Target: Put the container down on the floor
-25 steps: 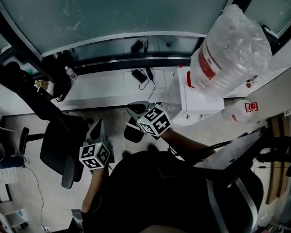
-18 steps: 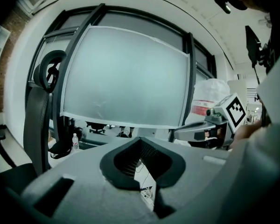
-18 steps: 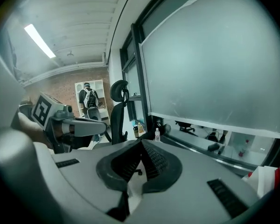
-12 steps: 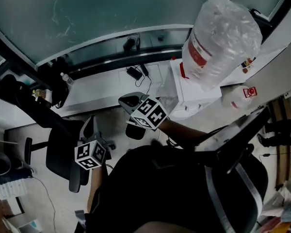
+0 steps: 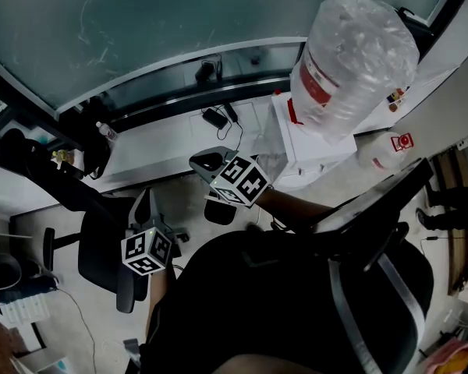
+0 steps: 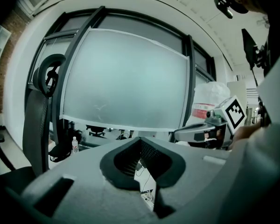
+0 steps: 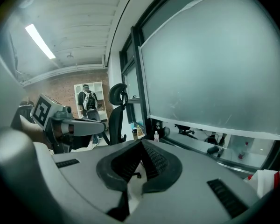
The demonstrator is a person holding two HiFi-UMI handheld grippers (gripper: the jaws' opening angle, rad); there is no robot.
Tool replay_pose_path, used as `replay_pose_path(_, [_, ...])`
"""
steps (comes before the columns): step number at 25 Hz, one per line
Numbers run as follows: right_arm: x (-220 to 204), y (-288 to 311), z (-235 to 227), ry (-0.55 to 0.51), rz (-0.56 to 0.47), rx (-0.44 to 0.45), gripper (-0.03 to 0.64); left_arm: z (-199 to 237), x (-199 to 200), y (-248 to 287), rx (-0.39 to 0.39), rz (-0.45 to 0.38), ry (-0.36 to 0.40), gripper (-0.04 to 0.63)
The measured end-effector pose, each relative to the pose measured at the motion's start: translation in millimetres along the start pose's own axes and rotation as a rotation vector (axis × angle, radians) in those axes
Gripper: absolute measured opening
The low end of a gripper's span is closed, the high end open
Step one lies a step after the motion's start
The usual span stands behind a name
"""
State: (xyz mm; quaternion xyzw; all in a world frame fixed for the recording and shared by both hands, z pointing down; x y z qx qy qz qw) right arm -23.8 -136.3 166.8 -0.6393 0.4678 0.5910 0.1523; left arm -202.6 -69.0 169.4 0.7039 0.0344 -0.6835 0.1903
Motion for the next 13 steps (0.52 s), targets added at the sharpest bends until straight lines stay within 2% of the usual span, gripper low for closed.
replay_pose_path(13, [2.8, -4.7, 3.5, -0.007, -0.011, -0.001, 0.008, -7.6, 7.8, -3.8, -0.016, -0.024, 0.035, 0.008])
Point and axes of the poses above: the fingertips, and each gripper's own axes: y forward along the fingers, z to its left, x out of its top, the point moved 6 cm from there along -y, backward along the fingers, and after that the axes turned 11 degrees about y, right-handed, at the moved point
